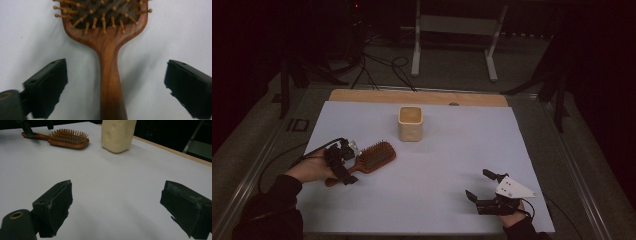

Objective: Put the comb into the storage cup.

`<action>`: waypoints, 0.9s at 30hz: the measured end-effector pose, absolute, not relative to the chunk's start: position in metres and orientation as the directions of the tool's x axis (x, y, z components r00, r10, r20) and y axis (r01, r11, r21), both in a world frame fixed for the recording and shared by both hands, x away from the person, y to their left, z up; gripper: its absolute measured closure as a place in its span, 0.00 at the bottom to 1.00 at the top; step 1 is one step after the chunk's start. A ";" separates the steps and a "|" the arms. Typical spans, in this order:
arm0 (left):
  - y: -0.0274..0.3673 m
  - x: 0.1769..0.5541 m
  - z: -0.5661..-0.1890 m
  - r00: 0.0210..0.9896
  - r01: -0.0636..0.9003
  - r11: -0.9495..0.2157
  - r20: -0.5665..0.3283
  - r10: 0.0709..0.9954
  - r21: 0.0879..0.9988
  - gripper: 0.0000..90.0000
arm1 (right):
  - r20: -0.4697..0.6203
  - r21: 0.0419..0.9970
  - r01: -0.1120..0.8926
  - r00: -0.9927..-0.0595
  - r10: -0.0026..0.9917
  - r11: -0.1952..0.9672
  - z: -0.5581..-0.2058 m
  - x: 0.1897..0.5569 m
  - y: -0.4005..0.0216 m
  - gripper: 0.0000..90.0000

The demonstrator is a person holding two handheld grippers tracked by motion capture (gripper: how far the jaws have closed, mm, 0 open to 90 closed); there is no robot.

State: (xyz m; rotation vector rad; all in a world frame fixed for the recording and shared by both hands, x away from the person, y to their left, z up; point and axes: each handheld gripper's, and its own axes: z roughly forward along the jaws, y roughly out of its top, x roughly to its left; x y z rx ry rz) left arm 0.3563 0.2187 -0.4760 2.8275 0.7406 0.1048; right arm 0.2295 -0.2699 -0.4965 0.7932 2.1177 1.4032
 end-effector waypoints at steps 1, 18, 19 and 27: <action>0.218 0.357 -0.476 0.870 0.476 -0.850 0.021 0.493 0.223 0.17 | -0.071 0.929 0.204 -0.720 0.690 0.308 -0.497 0.229 -0.270 0.11; 0.211 0.367 -0.482 0.868 0.488 -0.860 0.022 0.496 0.151 0.54 | -0.067 0.931 0.204 -0.721 0.690 0.304 -0.496 0.229 -0.270 0.11; 0.211 0.368 -0.482 0.867 0.490 -0.859 0.019 0.498 0.151 0.56 | -0.068 0.931 0.202 -0.721 0.689 0.304 -0.496 0.229 -0.270 0.11; 0.208 0.371 -0.487 0.863 0.501 -0.857 0.003 0.505 0.117 0.66 | -0.065 0.931 0.206 -0.720 0.691 0.302 -0.497 0.230 -0.270 0.11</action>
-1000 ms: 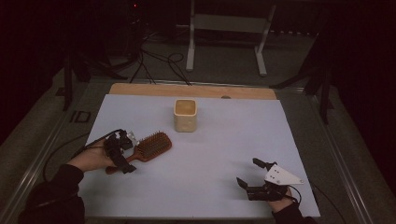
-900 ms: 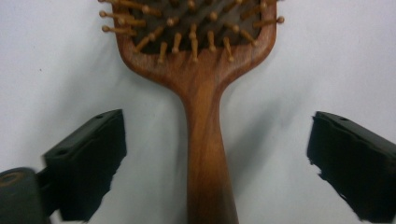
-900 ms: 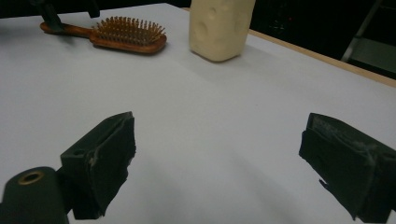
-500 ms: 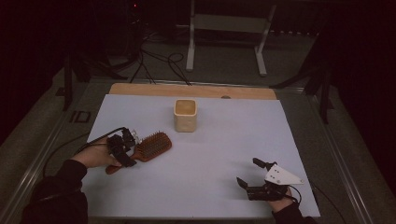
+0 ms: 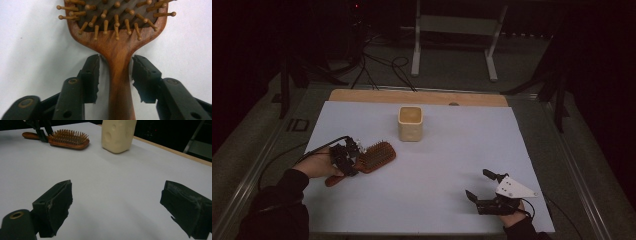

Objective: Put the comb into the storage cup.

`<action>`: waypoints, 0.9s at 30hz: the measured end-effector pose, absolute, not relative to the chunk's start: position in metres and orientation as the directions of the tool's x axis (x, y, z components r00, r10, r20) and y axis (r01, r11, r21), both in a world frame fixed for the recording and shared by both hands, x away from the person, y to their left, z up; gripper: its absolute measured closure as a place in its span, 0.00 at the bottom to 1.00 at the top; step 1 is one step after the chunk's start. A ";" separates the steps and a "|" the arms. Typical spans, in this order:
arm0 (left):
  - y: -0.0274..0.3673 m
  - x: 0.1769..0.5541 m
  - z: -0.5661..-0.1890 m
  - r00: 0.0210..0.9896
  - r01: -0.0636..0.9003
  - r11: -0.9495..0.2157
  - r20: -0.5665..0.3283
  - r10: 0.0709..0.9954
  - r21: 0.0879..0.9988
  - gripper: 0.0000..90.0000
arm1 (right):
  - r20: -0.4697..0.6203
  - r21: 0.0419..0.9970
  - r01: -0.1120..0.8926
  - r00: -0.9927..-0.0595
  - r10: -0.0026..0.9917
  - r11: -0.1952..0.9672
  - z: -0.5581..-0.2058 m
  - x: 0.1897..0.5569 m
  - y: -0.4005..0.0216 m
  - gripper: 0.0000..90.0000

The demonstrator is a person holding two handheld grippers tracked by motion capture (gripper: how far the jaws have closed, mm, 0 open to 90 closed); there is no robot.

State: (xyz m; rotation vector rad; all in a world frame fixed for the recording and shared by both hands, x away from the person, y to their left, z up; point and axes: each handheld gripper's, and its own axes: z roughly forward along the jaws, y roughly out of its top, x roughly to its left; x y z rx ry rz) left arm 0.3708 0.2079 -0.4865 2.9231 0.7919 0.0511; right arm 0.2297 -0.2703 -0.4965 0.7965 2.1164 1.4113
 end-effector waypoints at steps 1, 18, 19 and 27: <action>0.208 0.371 -0.487 0.864 0.501 -0.858 0.001 0.504 0.116 0.67 | -0.065 0.931 0.206 -0.721 0.690 0.302 -0.496 0.229 -0.270 0.11; 0.206 0.372 -0.489 0.857 0.514 -0.851 -0.024 0.514 0.106 0.80 | -0.074 0.931 0.197 -0.724 0.686 0.308 -0.496 0.229 -0.269 0.11; 0.206 0.371 -0.489 0.856 0.516 -0.850 -0.025 0.517 0.110 0.80 | -0.073 0.931 0.197 -0.724 0.686 0.307 -0.496 0.229 -0.270 0.11; 0.206 0.367 -0.488 0.848 0.526 -0.841 -0.002 0.530 0.125 0.81 | -0.065 0.931 0.205 -0.722 0.689 0.303 -0.496 0.230 -0.270 0.11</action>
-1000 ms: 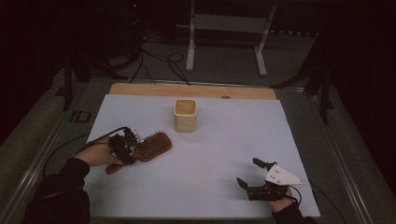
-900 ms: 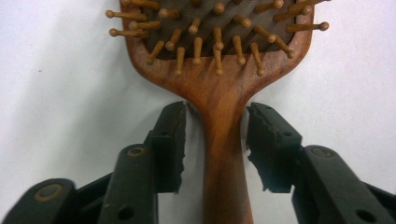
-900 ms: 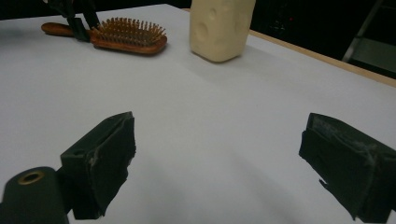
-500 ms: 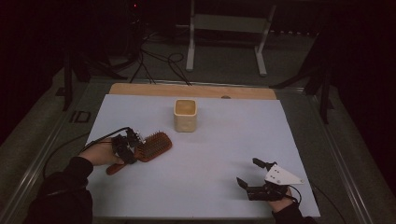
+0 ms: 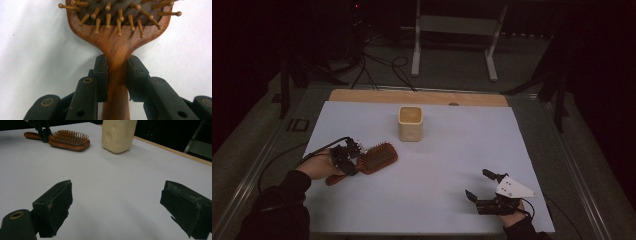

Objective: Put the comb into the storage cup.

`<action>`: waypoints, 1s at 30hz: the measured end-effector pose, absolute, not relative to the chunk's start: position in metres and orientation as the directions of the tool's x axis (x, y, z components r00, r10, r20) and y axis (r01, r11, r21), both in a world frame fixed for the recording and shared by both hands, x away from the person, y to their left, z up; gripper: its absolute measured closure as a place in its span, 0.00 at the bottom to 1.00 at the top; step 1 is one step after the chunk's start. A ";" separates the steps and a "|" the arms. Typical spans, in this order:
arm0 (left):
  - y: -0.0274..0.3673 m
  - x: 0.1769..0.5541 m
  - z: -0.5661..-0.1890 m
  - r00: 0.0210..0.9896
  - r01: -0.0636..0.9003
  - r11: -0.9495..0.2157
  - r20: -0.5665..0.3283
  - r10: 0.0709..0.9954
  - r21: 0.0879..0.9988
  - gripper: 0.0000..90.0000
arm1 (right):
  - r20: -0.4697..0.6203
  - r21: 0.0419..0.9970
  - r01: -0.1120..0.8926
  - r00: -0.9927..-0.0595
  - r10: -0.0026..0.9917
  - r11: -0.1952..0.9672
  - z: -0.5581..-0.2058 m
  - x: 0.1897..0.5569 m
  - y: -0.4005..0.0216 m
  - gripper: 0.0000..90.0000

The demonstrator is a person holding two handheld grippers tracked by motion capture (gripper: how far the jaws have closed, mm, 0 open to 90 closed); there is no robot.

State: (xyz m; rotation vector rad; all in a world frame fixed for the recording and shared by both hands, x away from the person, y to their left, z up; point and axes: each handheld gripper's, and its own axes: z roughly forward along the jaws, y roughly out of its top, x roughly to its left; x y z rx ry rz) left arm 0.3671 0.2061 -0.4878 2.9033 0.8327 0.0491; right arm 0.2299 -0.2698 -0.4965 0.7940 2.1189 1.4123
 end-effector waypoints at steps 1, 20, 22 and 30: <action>0.206 0.366 -0.487 0.848 0.526 -0.841 0.003 0.530 0.126 0.81 | -0.067 0.931 0.203 -0.722 0.689 0.304 -0.496 0.230 -0.270 0.11; 0.200 0.347 -0.466 0.859 0.491 -0.821 -0.005 0.512 0.293 0.82 | -0.065 0.930 0.207 -0.719 0.692 0.303 -0.497 0.231 -0.270 0.11; 0.199 0.345 -0.463 0.863 0.481 -0.817 -0.007 0.506 0.319 0.82 | -0.064 0.930 0.207 -0.720 0.691 0.302 -0.497 0.231 -0.270 0.11; 0.190 0.338 -0.456 0.870 0.460 -0.805 -0.011 0.492 0.376 0.82 | -0.065 0.931 0.206 -0.720 0.691 0.302 -0.497 0.231 -0.270 0.11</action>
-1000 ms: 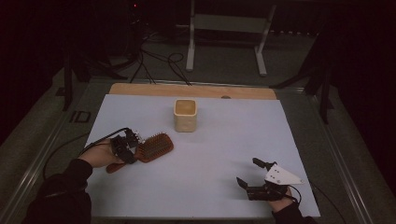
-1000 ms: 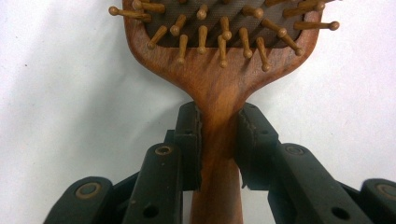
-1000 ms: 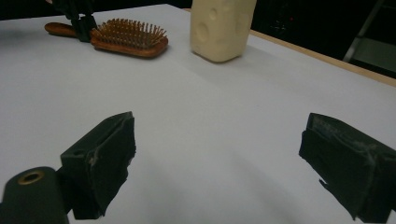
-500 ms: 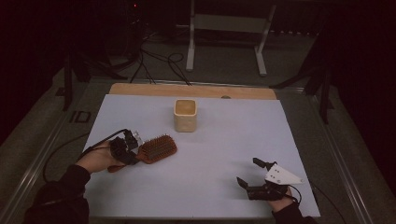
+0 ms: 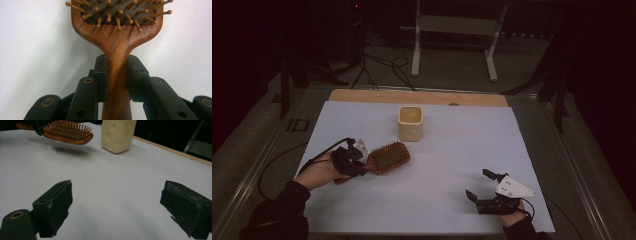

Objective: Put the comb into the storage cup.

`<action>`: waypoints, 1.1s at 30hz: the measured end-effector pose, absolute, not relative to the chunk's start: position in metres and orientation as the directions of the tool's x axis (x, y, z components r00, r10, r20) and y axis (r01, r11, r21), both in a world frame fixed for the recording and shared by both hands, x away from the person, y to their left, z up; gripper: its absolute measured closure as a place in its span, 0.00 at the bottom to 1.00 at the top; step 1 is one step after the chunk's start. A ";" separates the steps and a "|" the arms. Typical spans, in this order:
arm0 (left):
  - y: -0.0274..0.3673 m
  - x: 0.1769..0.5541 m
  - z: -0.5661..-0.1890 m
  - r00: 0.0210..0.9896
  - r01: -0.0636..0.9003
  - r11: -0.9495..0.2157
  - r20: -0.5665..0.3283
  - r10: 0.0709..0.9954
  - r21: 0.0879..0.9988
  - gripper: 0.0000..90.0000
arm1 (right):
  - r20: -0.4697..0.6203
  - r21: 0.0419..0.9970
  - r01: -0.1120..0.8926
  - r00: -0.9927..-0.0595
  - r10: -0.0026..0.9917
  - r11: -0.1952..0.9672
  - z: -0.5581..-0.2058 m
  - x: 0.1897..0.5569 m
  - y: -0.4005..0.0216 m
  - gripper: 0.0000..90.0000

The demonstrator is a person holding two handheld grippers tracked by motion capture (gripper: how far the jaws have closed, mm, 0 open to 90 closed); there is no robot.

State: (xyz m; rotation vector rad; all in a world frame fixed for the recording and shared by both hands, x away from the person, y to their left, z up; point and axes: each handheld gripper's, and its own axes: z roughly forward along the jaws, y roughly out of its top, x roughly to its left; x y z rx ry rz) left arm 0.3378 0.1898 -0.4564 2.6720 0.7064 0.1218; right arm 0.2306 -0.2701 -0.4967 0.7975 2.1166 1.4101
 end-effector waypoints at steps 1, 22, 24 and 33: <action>0.188 0.337 -0.456 0.871 0.455 -0.803 -0.004 0.491 0.385 0.82 | -0.064 0.930 0.208 -0.719 0.692 0.302 -0.497 0.231 -0.270 0.11; 0.155 0.322 -0.445 0.868 0.421 -0.683 -0.047 0.494 0.598 0.82 | -0.058 0.932 0.211 -0.716 0.695 0.295 -0.496 0.231 -0.271 0.11; 0.152 0.320 -0.444 0.865 0.423 -0.664 -0.055 0.499 0.616 0.82 | -0.058 0.932 0.210 -0.716 0.696 0.294 -0.496 0.231 -0.271 0.11; 0.144 0.311 -0.440 0.848 0.402 -0.597 -0.037 0.528 0.694 0.82 | -0.051 0.932 0.217 -0.716 0.696 0.291 -0.496 0.232 -0.272 0.11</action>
